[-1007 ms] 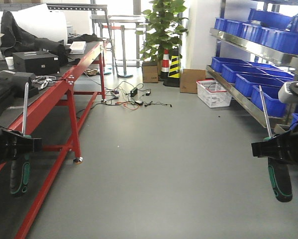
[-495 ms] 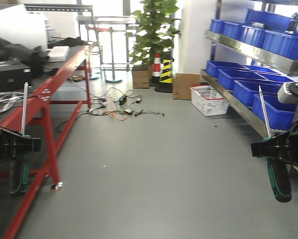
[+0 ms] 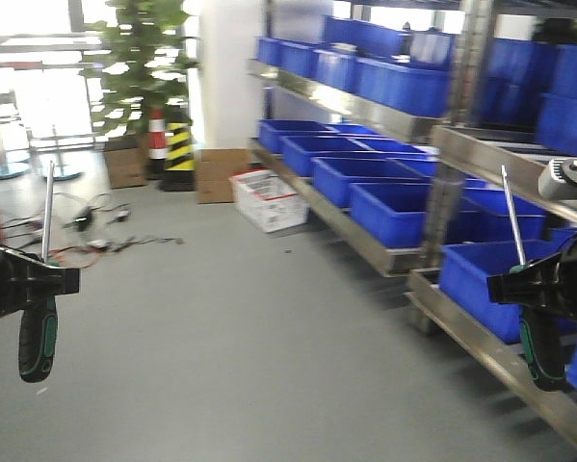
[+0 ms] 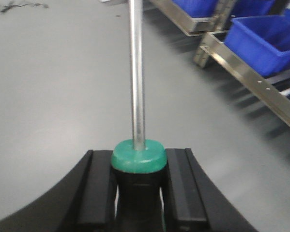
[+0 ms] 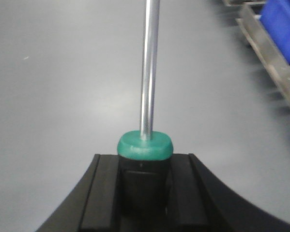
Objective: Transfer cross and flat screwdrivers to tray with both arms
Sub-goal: 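Drive the base to the grey tray at the roller shelves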
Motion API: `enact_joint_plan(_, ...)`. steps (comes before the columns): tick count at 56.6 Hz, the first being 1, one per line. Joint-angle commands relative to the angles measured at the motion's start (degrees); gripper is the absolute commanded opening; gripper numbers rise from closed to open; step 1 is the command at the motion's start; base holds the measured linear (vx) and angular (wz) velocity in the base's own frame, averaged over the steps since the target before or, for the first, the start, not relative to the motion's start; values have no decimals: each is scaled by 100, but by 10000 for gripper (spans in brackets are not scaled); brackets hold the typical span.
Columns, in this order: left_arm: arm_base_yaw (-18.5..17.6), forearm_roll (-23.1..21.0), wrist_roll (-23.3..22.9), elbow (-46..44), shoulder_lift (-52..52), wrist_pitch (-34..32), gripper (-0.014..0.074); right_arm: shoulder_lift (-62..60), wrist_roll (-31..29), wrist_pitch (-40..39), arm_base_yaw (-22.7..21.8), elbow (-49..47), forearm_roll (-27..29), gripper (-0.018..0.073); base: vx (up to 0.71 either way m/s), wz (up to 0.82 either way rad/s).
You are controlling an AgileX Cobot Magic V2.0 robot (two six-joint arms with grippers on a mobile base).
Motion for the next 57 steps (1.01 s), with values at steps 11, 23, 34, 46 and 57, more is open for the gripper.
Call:
enact_joint_plan(11, -36, -98, -20, -153, -194, -488, -3, -183, -14, -460, -9, -164, 31, -8, 42, -74)
enact_joint_plan(23, -36, -98, -20, -153, -194, -488, -3, -183, -14, -460, -9, -164, 36, -8, 41, -77)
enact_joint_plan(34, -36, -98, -20, -153, -188, -489, -3, -183, -14, -454, -9, -164, 35, -8, 39, -74)
enact_joint_plan(46, -36, -98, -20, -153, -177, -489, -3, -183, -14, -454, -9, -164, 35, -8, 37, -75)
enact_joint_plan(57, -36, -98, -20, -153, -177, -489, -3, -183, -14, -454, -9, -164, 35, -8, 35, -77)
